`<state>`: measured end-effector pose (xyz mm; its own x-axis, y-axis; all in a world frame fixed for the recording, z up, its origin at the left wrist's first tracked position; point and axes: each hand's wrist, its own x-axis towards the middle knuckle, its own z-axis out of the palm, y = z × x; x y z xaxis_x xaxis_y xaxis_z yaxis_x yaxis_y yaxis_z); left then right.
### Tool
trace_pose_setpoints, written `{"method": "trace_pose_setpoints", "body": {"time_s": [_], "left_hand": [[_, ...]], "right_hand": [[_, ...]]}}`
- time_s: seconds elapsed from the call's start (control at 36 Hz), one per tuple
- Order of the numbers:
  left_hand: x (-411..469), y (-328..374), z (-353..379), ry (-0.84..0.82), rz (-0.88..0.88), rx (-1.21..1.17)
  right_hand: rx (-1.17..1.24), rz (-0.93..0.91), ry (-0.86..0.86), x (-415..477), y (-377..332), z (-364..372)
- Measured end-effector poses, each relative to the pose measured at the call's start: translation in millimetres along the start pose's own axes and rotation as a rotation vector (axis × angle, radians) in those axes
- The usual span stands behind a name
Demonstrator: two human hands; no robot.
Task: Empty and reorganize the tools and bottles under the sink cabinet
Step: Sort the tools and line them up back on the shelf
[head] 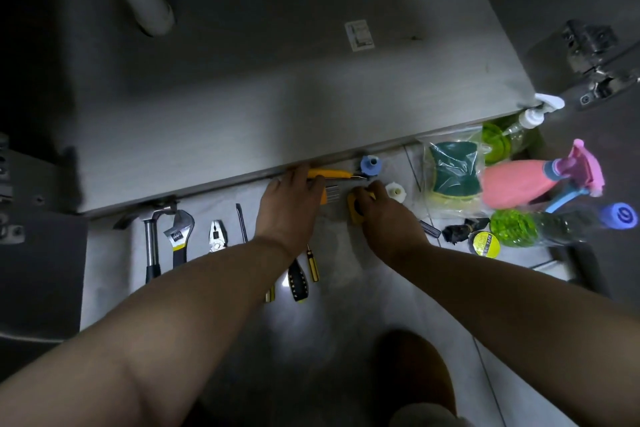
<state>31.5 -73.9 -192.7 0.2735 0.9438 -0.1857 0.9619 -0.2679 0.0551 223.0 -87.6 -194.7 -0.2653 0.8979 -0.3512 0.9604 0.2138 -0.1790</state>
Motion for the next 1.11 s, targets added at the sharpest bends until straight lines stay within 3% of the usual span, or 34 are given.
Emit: {"method": "trace_pose_setpoints", "body": {"time_s": [0.56, 0.86, 0.97, 1.11], "left_hand": [[3.3, -5.1, 5.1, -0.109, -0.023, -0.094], [-44.0, 2.7, -4.4, -0.037, -0.035, -0.221], [-66.4, 12.7, -6.4, -0.013, 0.030, -0.277], [-84.8, 24.5, -2.3, -0.071, 0.171, -0.266]], "right_hand": [[0.212, -0.013, 0.064, -19.9, -0.8, 4.4], [0.404, -0.016, 0.290, -22.7, -15.8, -2.4], [0.309, -0.034, 0.306, -30.6, -15.2, -13.1], [0.126, -0.138, 0.166, -46.0, 3.7, -18.3]]}}
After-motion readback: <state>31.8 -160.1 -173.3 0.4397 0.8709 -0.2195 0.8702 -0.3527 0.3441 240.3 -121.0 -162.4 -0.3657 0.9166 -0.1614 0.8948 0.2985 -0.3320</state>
